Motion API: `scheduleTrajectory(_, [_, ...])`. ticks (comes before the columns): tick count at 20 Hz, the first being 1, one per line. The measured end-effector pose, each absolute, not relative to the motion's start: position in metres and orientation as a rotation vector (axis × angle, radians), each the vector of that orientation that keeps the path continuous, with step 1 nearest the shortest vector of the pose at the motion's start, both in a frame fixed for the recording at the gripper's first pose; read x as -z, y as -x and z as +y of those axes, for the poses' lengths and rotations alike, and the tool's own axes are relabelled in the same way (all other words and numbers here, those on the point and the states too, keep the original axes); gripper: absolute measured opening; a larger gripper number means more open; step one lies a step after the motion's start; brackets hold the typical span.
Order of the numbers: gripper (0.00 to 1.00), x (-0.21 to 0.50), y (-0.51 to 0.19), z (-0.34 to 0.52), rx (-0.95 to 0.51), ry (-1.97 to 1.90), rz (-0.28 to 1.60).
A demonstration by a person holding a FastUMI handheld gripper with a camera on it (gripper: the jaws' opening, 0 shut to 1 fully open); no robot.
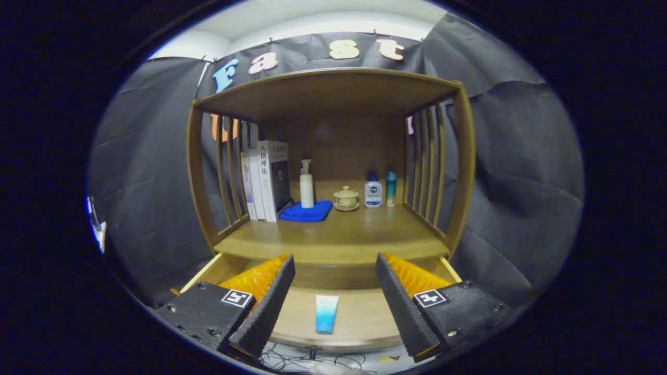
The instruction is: Pull open the drawer, take out the items inside it, and place them on the countertop above the cabinet.
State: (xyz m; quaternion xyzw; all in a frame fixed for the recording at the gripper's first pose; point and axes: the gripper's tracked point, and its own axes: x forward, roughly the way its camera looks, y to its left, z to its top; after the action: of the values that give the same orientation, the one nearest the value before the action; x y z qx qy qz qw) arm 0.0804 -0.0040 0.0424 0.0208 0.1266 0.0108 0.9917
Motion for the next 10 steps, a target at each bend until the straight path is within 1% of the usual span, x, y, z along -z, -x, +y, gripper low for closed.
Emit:
scheduleTrajectory(3, [0.98,-0.027,-0.116,0.010,-0.044,-0.026,0.354])
scheduleTrajectory(5, [0.98,-0.002,-0.135,0.013,-0.044,-0.003,0.455])
scheduleTrajectory(10, [0.98,0.057,-0.157,0.016,-0.026,0.028,0.707])
